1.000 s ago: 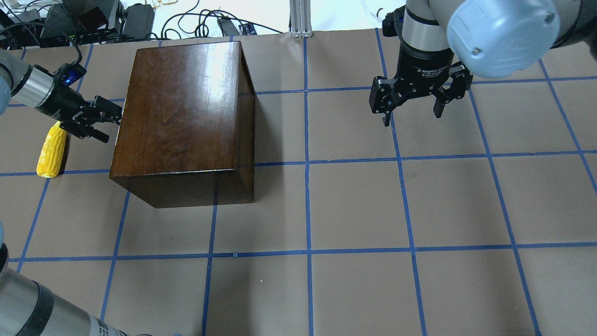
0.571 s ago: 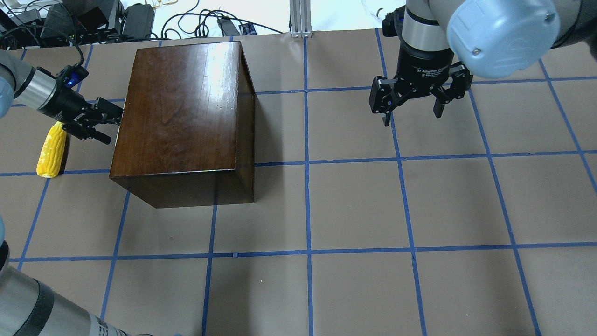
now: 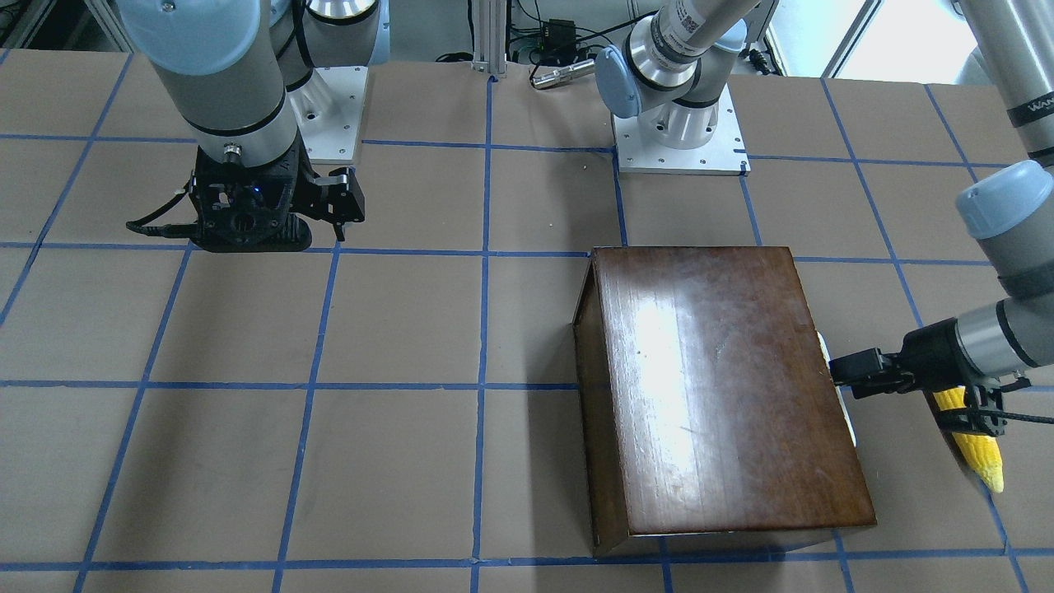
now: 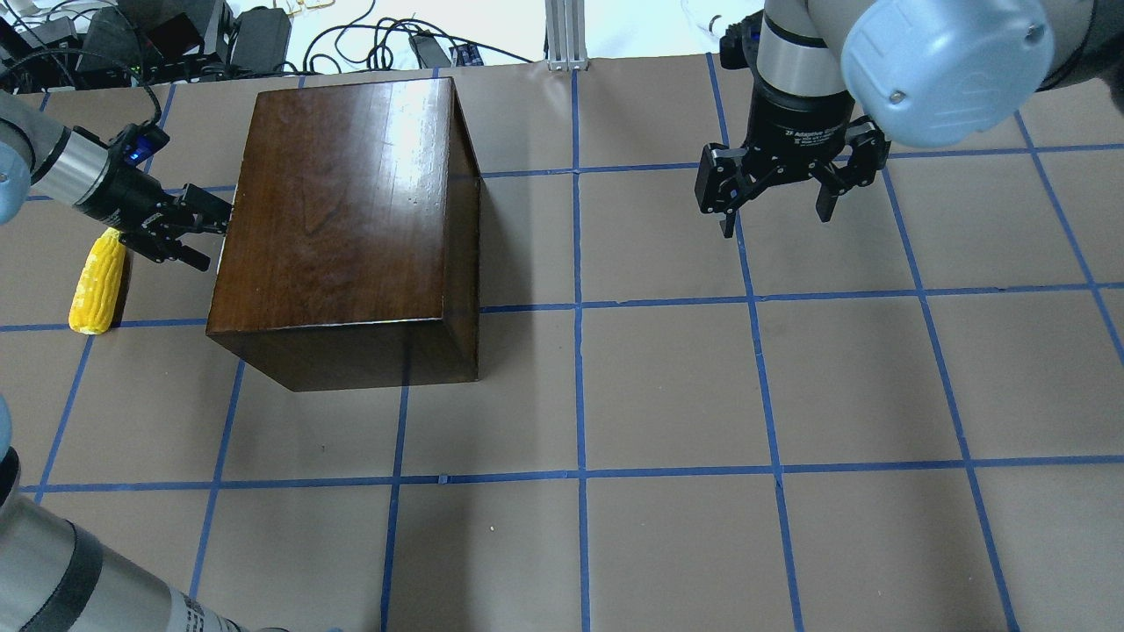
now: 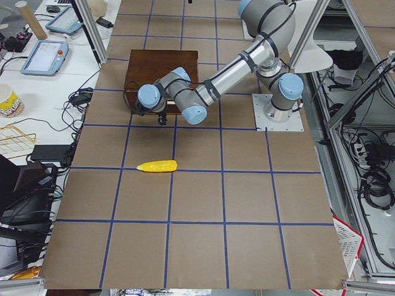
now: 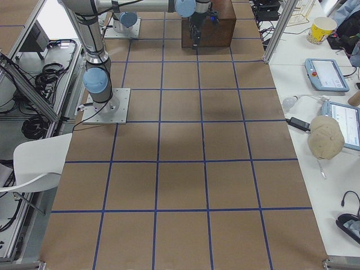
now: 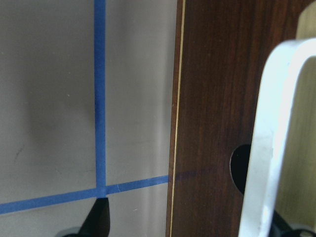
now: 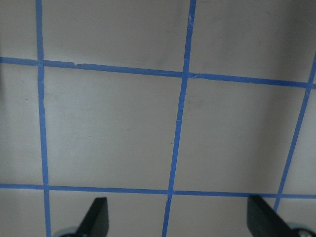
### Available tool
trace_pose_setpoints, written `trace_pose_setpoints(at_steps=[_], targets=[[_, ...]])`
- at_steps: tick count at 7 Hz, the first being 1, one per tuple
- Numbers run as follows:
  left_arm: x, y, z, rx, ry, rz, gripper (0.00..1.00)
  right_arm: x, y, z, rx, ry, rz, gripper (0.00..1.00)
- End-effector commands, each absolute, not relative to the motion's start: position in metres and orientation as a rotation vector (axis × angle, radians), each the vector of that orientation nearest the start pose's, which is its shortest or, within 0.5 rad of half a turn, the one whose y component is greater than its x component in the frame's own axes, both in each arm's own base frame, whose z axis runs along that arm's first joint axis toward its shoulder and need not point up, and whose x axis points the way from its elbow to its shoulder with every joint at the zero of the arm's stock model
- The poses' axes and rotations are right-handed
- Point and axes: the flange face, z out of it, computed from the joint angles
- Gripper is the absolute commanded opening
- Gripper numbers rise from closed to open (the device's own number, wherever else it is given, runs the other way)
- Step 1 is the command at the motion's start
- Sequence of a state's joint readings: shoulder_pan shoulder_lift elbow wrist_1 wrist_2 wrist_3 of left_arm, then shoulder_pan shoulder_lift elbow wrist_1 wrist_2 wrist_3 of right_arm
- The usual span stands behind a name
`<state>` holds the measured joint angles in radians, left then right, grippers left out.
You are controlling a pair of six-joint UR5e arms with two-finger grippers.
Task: Open drawer and put corn inside
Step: 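Lower the left gripper and grasp the white drawer handle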
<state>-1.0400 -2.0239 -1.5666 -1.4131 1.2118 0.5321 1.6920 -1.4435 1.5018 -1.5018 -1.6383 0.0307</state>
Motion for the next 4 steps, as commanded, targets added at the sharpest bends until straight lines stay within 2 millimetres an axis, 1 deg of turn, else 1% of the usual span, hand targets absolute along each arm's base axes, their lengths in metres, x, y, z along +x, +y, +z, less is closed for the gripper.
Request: trace_pose_setpoints(at_steps=[1,4], targets=[[0.167,-0.6124,0.258,-0.086,3.576,0.085,1.0,0.1899,-0.5126,0.45,-0.152,3.209,0.196,1.0],[0.174,-0.6145,0.2588,-0.078,3.561,0.04,1.0,0.1899,-0.5126,0.45,-0.152,3.209,0.196,1.0]])
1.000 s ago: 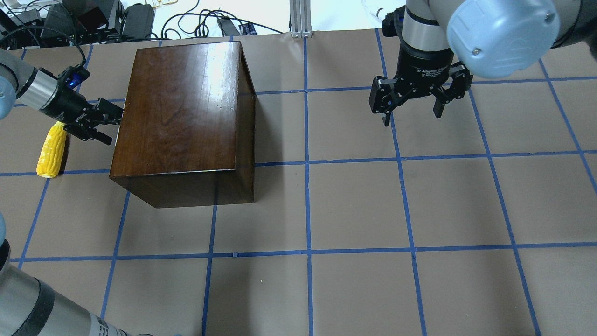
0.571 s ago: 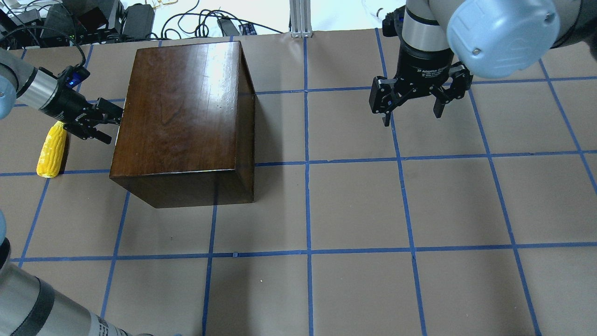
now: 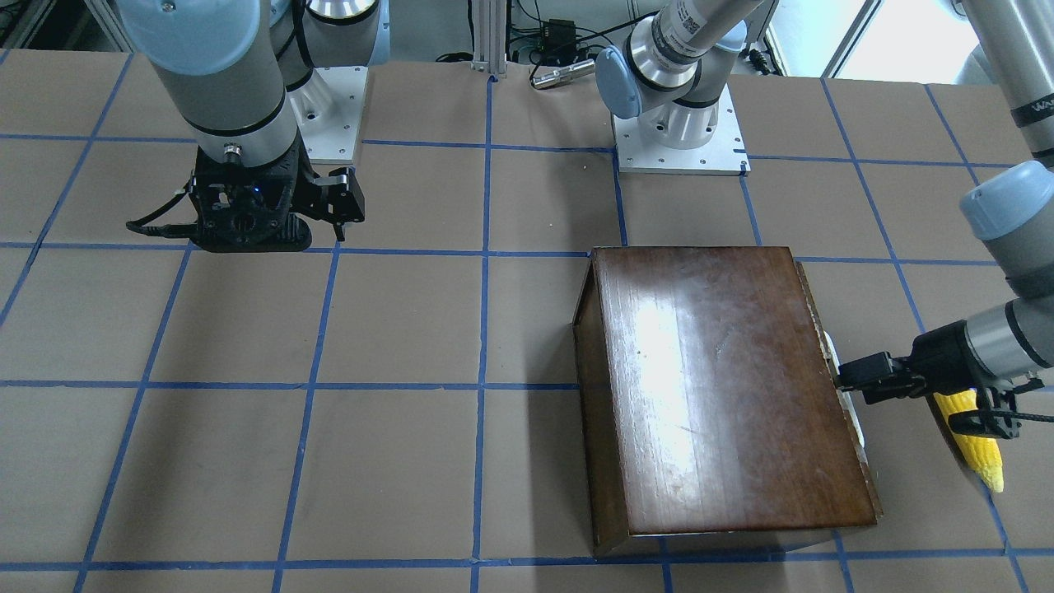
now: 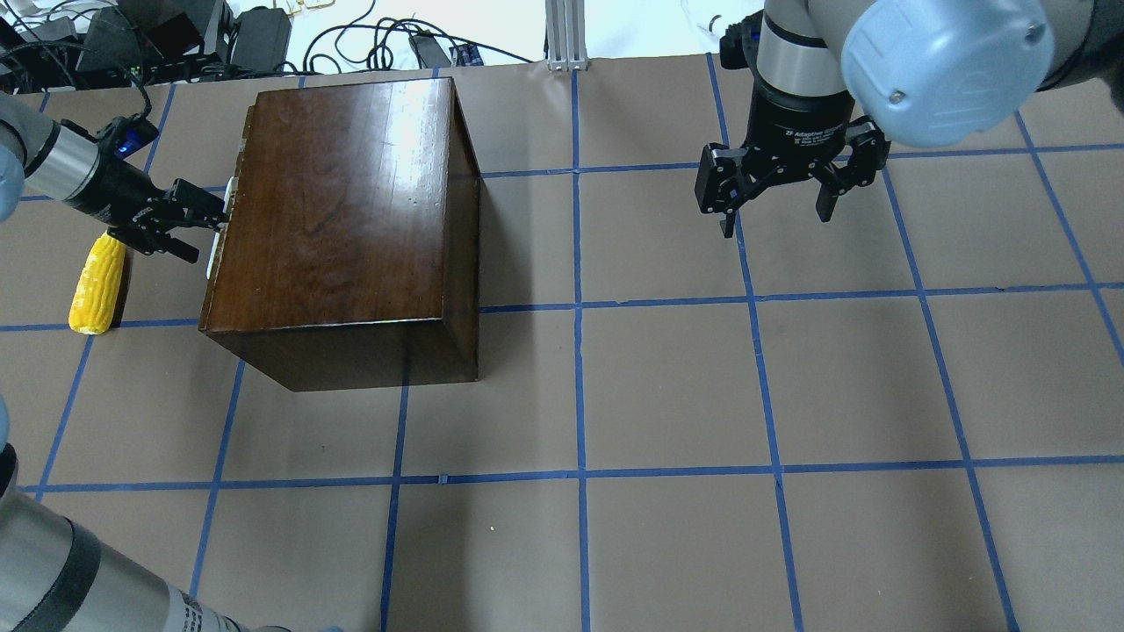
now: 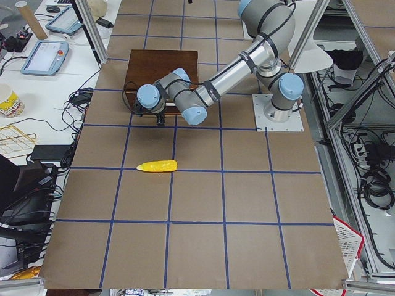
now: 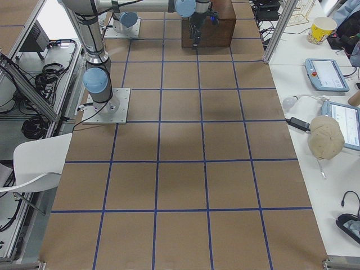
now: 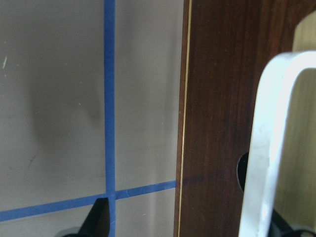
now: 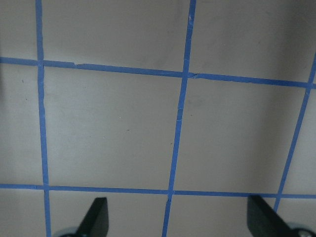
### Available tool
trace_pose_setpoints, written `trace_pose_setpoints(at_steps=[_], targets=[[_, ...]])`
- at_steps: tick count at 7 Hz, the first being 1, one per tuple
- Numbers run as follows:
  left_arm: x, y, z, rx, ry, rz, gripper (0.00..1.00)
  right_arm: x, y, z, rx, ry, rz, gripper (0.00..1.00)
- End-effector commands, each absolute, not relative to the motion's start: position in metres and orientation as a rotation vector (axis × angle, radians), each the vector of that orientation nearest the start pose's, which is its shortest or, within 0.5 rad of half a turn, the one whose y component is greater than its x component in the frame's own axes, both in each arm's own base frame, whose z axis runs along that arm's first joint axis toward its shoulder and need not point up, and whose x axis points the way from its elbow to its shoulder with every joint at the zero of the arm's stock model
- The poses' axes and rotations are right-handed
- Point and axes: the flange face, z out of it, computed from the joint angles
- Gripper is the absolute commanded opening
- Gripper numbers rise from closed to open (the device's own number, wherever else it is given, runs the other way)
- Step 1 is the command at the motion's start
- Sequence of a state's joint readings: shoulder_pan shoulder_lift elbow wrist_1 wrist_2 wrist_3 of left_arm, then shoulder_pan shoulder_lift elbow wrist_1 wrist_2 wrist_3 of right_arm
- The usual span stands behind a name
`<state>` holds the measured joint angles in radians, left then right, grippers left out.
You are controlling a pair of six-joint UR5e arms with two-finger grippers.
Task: Open drawer and put corn inside
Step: 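Pull the drawer open with the left gripper away from the cabinet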
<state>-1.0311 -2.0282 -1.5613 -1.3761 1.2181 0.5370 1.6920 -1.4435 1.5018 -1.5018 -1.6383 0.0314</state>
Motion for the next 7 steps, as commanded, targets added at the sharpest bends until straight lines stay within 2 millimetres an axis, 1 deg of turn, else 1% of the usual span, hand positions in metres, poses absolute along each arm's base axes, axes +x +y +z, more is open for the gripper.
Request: trace_pose_setpoints(at_steps=[1,4,6,7], targets=[[0.174,-0.615,0.259,-0.078,3.561,0.037,1.0,0.19,-0.513,0.45,-0.15,3.209,0.196,1.0],[0.18,-0.613,0.258,-0.054,3.518,0.064,1.0,0.19,-0.513,0.45,-0.152,3.209,0.196,1.0],[0.184,-0.619,0.267,-0.048,3.507,0.035,1.0,0.19,-0.513,0.45,-0.152,3.209,0.196,1.0],[0.188,-0.618,0.266,-0.057,3.508,0.034,1.0,0.19,-0.513,0.45,-0.152,3.209,0.196,1.0]])
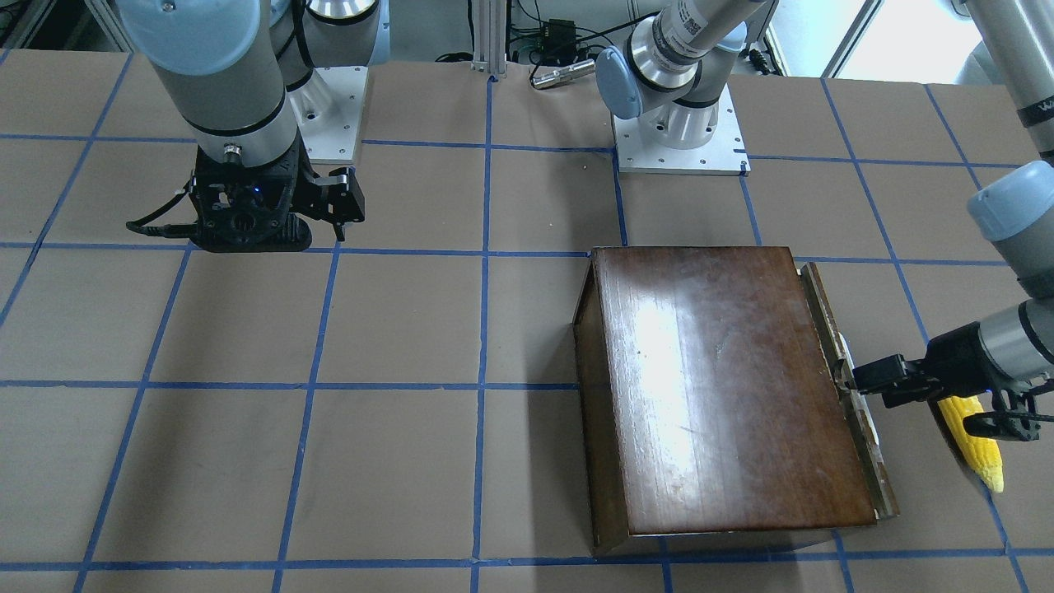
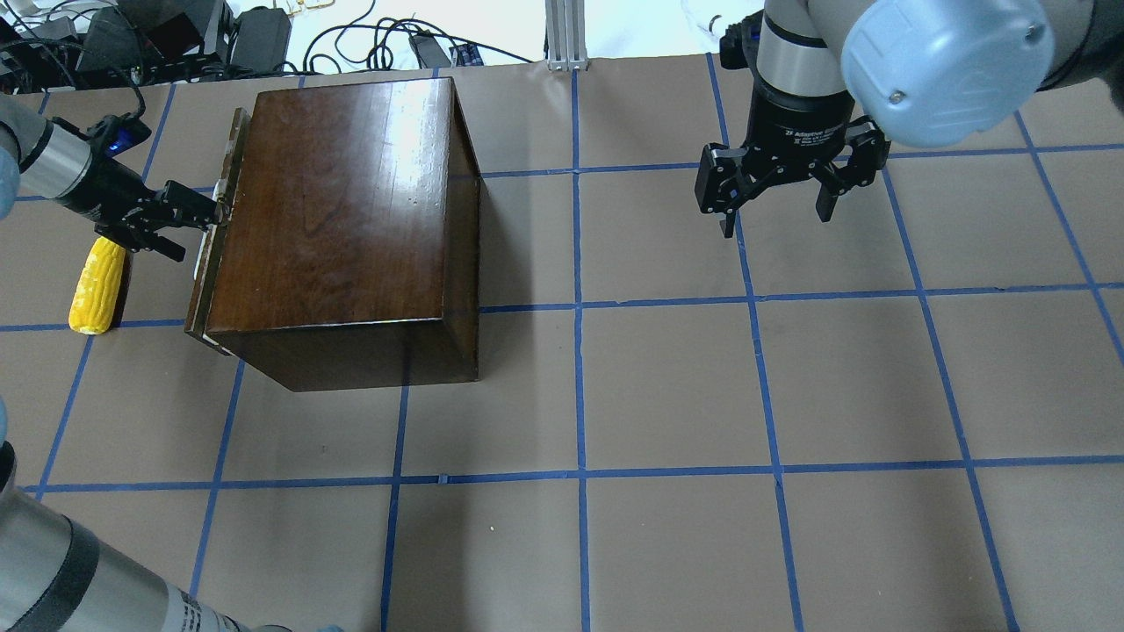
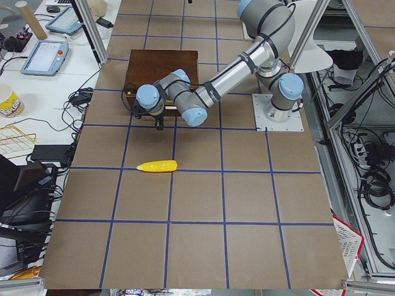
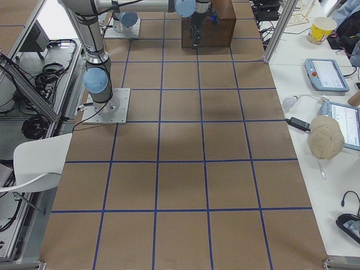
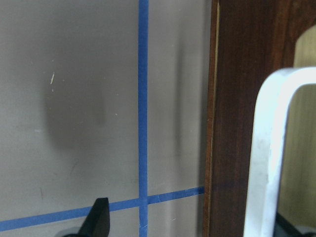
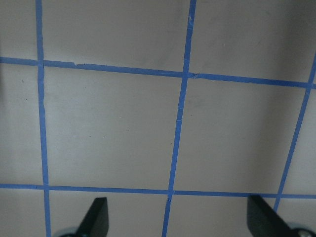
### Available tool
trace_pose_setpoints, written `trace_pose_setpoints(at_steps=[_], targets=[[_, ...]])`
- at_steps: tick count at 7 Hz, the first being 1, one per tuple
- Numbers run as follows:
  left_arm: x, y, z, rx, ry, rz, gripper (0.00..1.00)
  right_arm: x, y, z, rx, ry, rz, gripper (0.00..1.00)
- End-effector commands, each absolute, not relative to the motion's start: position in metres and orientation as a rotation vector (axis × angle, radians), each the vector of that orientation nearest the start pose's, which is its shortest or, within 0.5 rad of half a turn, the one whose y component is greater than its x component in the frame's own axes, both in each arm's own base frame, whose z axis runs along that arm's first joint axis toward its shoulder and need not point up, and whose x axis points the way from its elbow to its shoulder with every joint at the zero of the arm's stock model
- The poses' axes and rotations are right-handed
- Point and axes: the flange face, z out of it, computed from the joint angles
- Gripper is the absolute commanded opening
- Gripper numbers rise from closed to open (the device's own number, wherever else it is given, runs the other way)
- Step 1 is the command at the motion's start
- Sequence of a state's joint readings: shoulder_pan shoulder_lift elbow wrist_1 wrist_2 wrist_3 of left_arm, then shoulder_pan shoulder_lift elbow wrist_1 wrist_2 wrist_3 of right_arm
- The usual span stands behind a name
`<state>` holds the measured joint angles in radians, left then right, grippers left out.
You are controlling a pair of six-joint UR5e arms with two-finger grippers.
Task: Open drawer and put corn inside
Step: 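Pull the drawer open with the left gripper away from the cabinet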
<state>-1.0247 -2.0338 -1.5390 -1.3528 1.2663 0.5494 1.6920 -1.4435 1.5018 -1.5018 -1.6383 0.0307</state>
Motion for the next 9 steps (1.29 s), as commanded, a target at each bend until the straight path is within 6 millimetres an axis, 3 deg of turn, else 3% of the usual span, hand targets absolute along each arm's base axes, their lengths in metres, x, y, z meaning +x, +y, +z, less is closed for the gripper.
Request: trace_pose_setpoints(at_steps=[1,5,7,9], targets=[[0.21,-0.613,0.262,-0.121,3.514,0.03,1.0,0.19,-0.513,0.45,-0.152,3.209,0.196,1.0],[0.22,-0.611,0.258,-0.122,3.515,0.027,1.0,0.19,-0.513,0.45,-0.152,3.209,0.196,1.0],[0.223,-0.614,0.267,-0.122,3.509,0.01,1.0,0.19,-0.513,0.45,-0.152,3.209,0.196,1.0],[0.24,-0.609,0.265,-0.141,3.509,0.003,1.0,0.19,-0.513,0.45,-0.15,3.209,0.196,1.0]])
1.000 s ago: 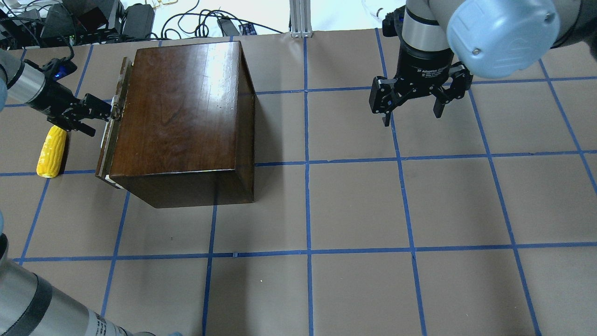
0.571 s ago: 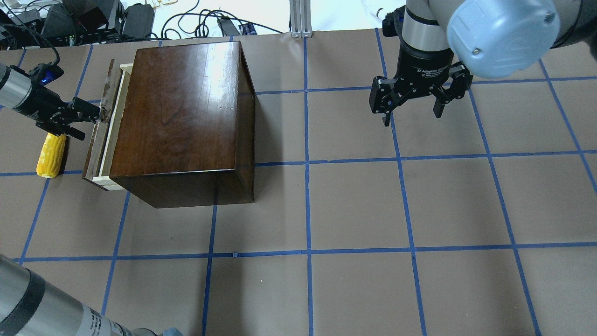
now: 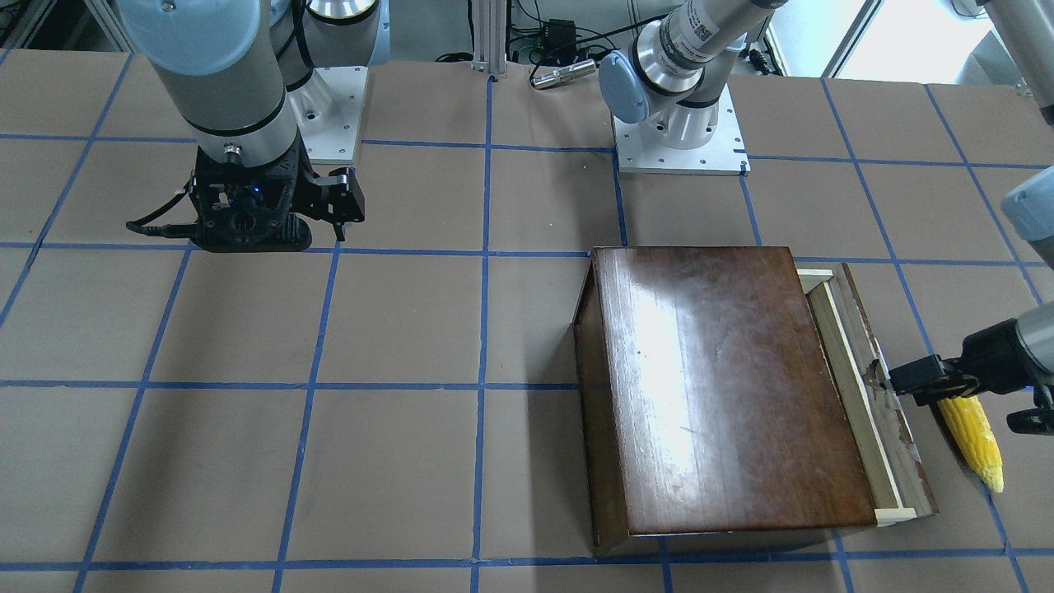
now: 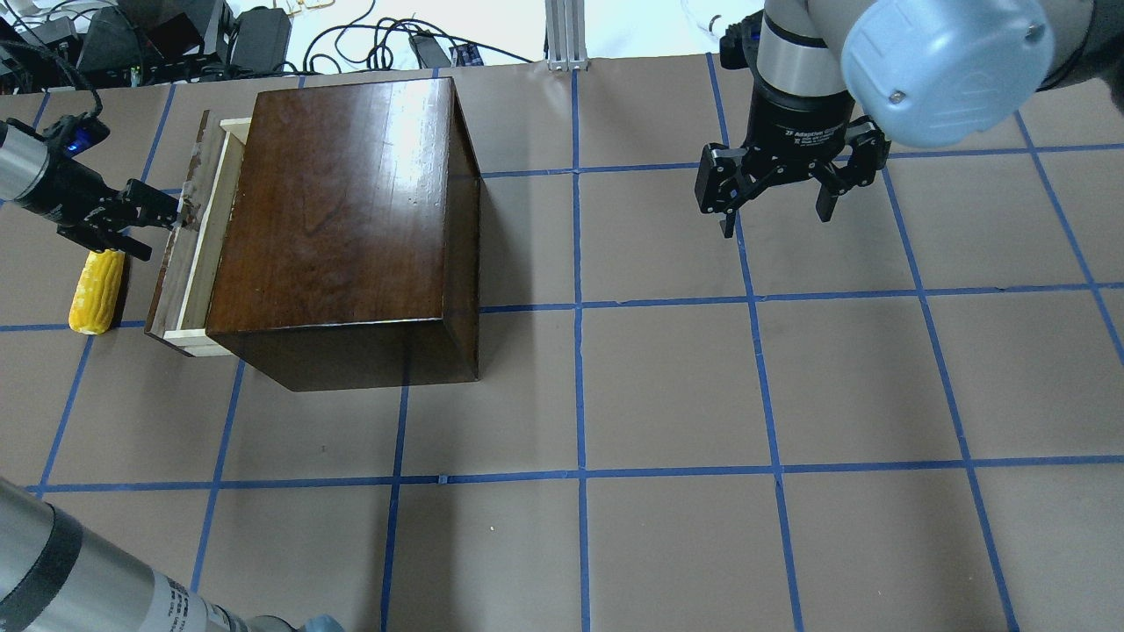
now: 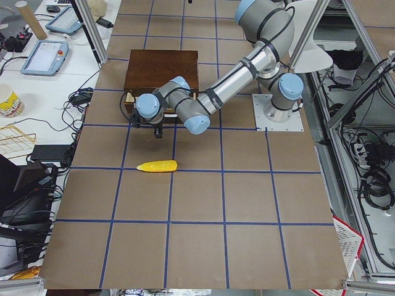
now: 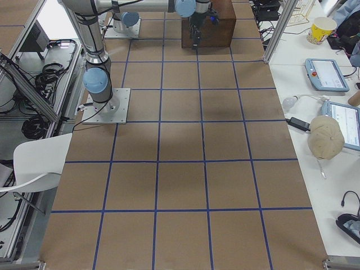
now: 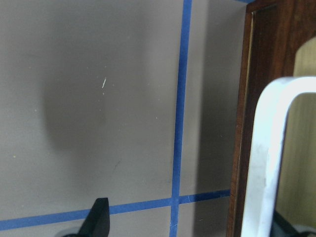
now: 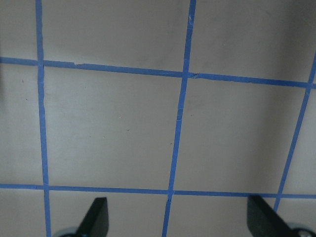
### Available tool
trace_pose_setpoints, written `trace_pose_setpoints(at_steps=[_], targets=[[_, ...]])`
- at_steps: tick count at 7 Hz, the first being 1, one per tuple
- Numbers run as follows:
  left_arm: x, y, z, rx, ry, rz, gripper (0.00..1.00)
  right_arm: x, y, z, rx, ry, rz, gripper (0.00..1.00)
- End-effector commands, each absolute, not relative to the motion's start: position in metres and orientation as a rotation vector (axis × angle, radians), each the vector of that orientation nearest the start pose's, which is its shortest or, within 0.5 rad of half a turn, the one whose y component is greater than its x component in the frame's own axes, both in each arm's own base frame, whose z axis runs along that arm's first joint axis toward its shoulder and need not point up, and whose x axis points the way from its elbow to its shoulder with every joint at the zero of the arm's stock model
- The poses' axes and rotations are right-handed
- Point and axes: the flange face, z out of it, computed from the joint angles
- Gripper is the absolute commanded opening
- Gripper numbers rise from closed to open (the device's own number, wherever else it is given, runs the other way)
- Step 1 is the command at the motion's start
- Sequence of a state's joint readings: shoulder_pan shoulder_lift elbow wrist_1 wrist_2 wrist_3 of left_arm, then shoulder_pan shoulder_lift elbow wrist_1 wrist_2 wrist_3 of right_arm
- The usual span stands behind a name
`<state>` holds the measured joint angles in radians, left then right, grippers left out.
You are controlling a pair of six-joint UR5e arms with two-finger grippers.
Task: Open drawer and put corn inside
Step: 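Pull the drawer open with the left gripper away from the cabinet, then release the handle and move the left gripper over the yellow corn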
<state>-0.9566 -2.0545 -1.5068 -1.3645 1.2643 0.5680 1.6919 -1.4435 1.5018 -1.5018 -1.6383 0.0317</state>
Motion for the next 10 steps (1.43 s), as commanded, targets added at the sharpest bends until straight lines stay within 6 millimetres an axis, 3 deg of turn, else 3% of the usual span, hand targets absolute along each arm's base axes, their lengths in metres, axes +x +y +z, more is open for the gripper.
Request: trace_pose_setpoints(at_steps=[1,5,10], targets=[[0.242,-0.609,0.264,-0.138,3.508,-0.002,1.0,0.19,-0.513,0.45,-0.152,3.209,0.196,1.0],[0.249,-0.613,0.272,-0.076,3.467,-0.012,1.0,0.19,-0.513,0.45,-0.152,3.209,0.196,1.0],[0.268,-0.618,0.268,-0.056,3.453,-0.012,1.0,0.19,-0.513,0.45,-0.152,3.209,0.196,1.0]])
